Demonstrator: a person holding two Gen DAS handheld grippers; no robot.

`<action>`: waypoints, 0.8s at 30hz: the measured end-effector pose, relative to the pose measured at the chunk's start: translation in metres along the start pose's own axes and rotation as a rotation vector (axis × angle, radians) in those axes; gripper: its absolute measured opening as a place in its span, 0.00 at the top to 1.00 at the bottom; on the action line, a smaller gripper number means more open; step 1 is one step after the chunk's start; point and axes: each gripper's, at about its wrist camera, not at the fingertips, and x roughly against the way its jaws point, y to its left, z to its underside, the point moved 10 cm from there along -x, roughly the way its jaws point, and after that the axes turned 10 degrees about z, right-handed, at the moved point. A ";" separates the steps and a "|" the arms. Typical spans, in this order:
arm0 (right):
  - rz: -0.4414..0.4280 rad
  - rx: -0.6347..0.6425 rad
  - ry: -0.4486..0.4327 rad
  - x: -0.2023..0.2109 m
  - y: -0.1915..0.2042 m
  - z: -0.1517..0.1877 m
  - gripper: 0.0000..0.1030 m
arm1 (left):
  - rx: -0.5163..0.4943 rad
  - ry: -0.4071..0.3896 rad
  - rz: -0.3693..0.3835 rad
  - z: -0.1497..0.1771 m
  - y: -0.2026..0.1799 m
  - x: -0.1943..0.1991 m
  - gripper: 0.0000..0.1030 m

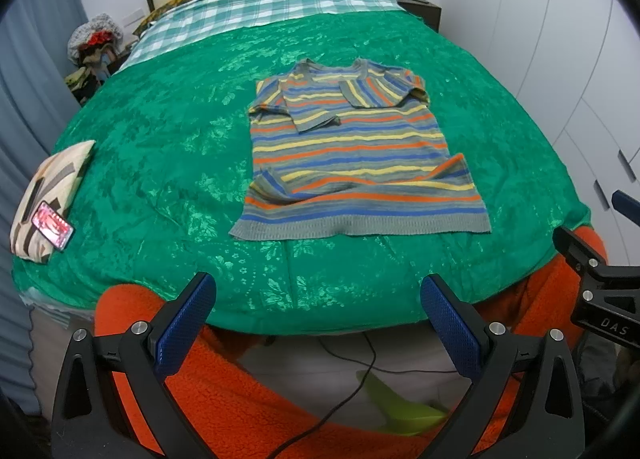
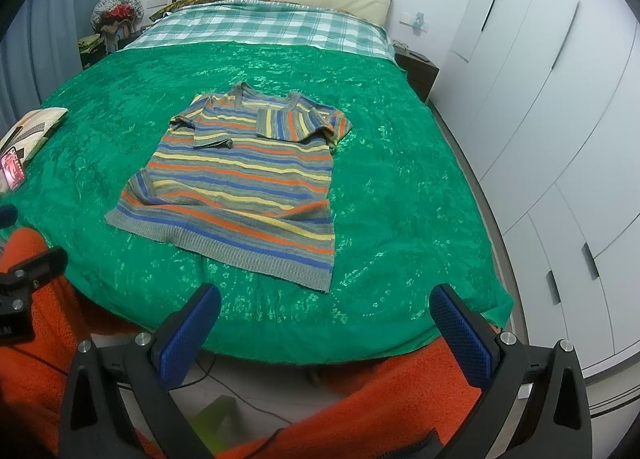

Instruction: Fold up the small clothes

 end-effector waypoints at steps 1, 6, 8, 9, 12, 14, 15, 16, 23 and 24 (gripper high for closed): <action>0.000 0.000 0.000 0.000 0.000 0.000 0.00 | 0.000 0.001 0.000 0.000 0.000 0.000 0.01; 0.000 0.000 0.001 0.000 0.000 0.000 0.00 | -0.006 0.002 0.001 -0.002 -0.002 0.000 0.01; -0.001 0.000 0.001 0.000 0.000 0.000 0.00 | -0.007 0.002 0.001 -0.002 -0.002 0.000 0.01; 0.000 0.000 0.001 0.000 0.000 0.000 0.00 | -0.006 0.002 0.001 -0.002 -0.002 0.000 0.01; -0.002 -0.001 0.001 0.000 0.000 0.000 0.00 | -0.010 0.012 0.012 -0.002 -0.003 -0.003 0.01; -0.029 -0.008 -0.008 -0.002 -0.001 -0.001 0.00 | -0.026 0.019 0.041 -0.006 0.005 -0.011 0.01; -0.056 -0.021 -0.023 -0.005 -0.007 -0.005 0.00 | -0.024 0.008 0.038 -0.009 0.017 -0.016 0.01; -0.074 -0.038 -0.029 -0.012 -0.014 -0.007 0.00 | -0.003 -0.001 0.023 -0.012 0.036 -0.026 0.01; -0.342 -0.371 0.152 -0.124 -0.078 0.007 0.00 | 0.255 0.128 0.096 0.004 0.145 -0.147 0.05; -0.396 -0.407 0.193 -0.138 -0.075 0.012 0.01 | 0.260 0.143 0.097 0.006 0.149 -0.162 0.09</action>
